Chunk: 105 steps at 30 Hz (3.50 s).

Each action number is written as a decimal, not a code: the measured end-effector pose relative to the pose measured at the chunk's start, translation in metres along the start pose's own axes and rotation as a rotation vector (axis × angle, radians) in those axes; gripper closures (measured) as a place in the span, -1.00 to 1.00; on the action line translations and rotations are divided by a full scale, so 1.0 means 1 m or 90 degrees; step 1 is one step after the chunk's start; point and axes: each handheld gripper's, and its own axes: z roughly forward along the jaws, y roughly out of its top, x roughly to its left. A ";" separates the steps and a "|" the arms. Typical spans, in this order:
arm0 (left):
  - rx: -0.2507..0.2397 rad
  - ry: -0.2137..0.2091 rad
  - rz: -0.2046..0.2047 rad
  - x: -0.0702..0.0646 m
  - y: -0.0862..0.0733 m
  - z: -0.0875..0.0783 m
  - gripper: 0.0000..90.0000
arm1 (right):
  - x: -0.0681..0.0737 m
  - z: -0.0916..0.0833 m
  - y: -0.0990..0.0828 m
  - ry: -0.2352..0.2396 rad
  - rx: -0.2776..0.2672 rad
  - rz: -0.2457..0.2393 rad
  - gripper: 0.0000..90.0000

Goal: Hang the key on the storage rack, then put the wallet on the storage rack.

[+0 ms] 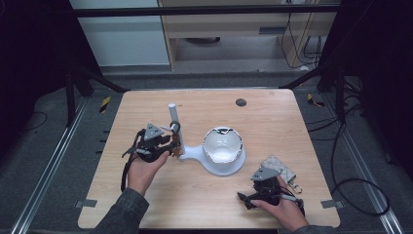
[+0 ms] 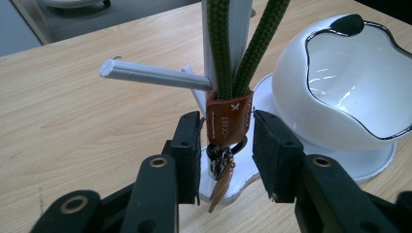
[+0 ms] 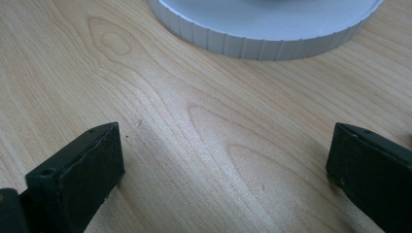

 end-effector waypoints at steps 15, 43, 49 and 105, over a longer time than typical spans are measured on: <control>0.026 -0.004 0.009 0.000 -0.015 -0.004 0.32 | 0.000 0.000 0.000 0.000 0.000 0.000 -1.00; 0.094 0.068 -0.021 0.043 -0.068 -0.005 -0.48 | 0.000 0.000 0.000 0.000 0.000 0.000 -1.00; 0.114 0.066 -0.043 0.054 -0.080 0.002 -0.65 | 0.000 0.000 0.000 0.000 0.000 0.000 -1.00; 0.117 0.060 -0.040 0.073 -0.113 0.024 -1.00 | -0.046 -0.073 0.027 -0.083 0.113 -0.006 -0.81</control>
